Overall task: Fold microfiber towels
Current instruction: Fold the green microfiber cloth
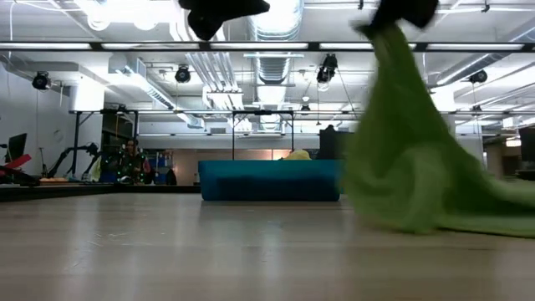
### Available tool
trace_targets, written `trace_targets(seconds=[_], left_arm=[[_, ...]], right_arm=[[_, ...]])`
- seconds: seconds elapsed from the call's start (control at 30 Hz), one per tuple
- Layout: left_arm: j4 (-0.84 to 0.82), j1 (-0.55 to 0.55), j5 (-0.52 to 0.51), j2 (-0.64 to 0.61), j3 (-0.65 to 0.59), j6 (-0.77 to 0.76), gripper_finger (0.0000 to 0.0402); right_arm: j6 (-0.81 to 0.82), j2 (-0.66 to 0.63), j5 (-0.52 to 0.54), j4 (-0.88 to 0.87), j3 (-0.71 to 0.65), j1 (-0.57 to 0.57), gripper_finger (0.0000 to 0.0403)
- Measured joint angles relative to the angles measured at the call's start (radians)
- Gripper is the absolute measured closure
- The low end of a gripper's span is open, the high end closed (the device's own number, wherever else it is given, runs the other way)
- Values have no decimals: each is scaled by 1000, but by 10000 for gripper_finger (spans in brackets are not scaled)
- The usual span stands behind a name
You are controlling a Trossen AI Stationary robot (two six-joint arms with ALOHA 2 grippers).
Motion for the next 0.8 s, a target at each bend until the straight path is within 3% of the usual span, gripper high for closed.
trace_targets(seconds=[0.13,0.27,0.57,0.8], left_arm=[[78,0,-3,0,0,41,297],[134,0,-15,-4,0,51,297],[126,-2,-103,-2,-1,44,297],[-22,0,-105,-4,-4,43,286]], right_arm=[[-104,-7,156,-2,141,0,394],[-216,22,181,0,270,-7,394],[-260,125,342,1,443,-57,394],[-320,214,349,-1,507,-138,394]])
